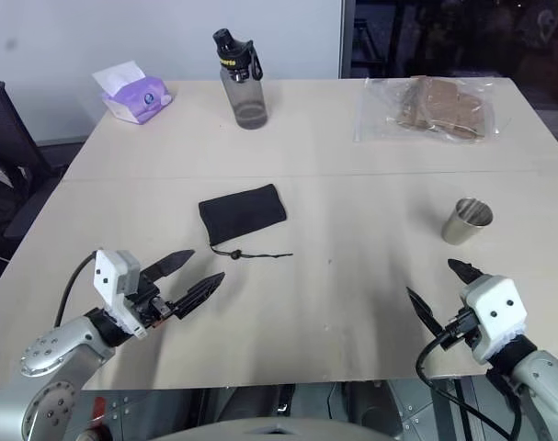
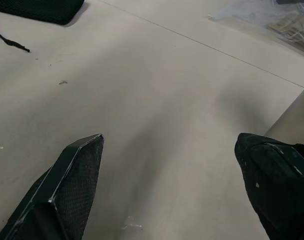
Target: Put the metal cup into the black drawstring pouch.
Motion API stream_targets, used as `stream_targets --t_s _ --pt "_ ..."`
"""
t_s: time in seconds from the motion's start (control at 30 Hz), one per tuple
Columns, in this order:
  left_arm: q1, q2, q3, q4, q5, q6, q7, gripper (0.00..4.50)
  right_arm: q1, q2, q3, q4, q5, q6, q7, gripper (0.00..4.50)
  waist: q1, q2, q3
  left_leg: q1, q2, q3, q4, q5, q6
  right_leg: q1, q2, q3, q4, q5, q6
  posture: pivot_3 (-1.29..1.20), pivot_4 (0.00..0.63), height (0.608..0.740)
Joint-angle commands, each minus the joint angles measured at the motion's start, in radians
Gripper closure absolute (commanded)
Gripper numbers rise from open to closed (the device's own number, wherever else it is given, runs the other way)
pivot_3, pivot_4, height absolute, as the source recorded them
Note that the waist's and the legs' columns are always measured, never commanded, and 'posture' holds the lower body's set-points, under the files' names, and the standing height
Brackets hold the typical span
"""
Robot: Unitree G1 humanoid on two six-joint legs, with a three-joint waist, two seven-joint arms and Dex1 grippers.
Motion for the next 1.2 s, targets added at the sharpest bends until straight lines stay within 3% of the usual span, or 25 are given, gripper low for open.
stream_targets --t_s 0.03,0.17,0.27,0.4,0.53,0.67,0.97,1.13,1.2 --pt "-0.051 0.019 0.028 0.021 -0.003 -0.012 0.002 0.0 -0.031 0.016 0.002 -0.017 0.045 -0.055 0.008 0.14 0.002 0.0 0.0 0.0 0.0 0.0 0.0 0.0 0.0 0.0 0.0 0.0 0.0 0.0 0.0 0.0 0.15 0.74" --pt "-0.266 0.035 0.06 0.174 -0.006 0.053 0.098 0.0 -0.155 -0.016 0.092 -0.079 0.126 -0.027 0.042 0.14 0.009 0.0 0.0 0.001 0.002 0.001 0.001 0.0 0.0 0.001 0.002 -0.002 0.0 0.003 -0.003 0.0 0.15 0.74" --pt "-0.356 0.111 0.03 0.285 0.098 0.002 0.065 0.0 -0.216 -0.065 0.157 -0.114 0.126 -0.024 0.071 0.14 0.009 -0.001 0.0 0.001 0.005 0.002 0.004 0.0 0.0 0.002 0.004 -0.007 0.0 0.003 -0.005 0.0 0.15 0.74" --pt "-0.452 0.281 -0.088 0.536 0.36 -0.354 -0.094 0.0 -0.267 -0.118 0.214 -0.143 0.158 0.018 0.081 0.14 0.009 -0.001 0.0 0.001 0.005 0.006 0.0 0.0 0.0 0.0 0.008 -0.005 -0.002 0.005 -0.003 0.0 0.15 0.74" --pt "-0.604 0.382 -0.209 0.832 0.55 -0.778 -0.211 0.0 -0.301 -0.124 0.239 -0.144 0.159 0.039 0.05 0.14 0.016 -0.001 0.001 -0.001 0.006 0.008 -0.002 0.0 0.001 -0.001 0.003 -0.004 -0.005 0.006 -0.008 0.0 0.15 0.74" --pt "-0.767 0.373 -0.314 1.063 0.655 -1.055 -0.247 0.0 -0.32 -0.112 0.256 -0.138 0.139 0.042 0.013 0.14 0.02 -0.002 0.001 -0.001 0.005 0.009 -0.001 -0.001 0.001 -0.001 0.003 -0.006 -0.005 0.007 -0.007 0.0 0.15 0.74" --pt "-1.072 0.269 -0.519 1.422 0.883 -1.394 -0.191 0.0 -0.303 -0.099 0.29 -0.179 0.105 0.054 -0.062 0.14 0.011 -0.005 0.003 -0.001 0.005 0.013 0.002 -0.001 0.001 -0.001 0.007 -0.006 -0.002 0.009 -0.003 0.0 0.15 0.74" --pt "-1.156 0.239 -0.586 1.535 0.881 -1.473 -0.267 2.06 -0.284 -0.093 0.294 -0.205 0.092 0.063 -0.093 0.0 0.002 -0.006 0.003 -0.001 0.006 0.013 0.003 -0.001 0.002 -0.001 0.008 -0.006 0.0 0.009 -0.003 0.0 0.15 0.74" --pt "-1.177 0.202 -0.552 1.536 0.758 -1.347 -0.389 3.15 -0.274 -0.092 0.287 -0.212 0.092 0.07 -0.107 0.0 -0.001 -0.006 0.003 -0.002 0.006 0.013 0.004 -0.001 0.002 0.0 0.009 -0.007 0.0 0.009 -0.003 0.0 0.15 0.74"
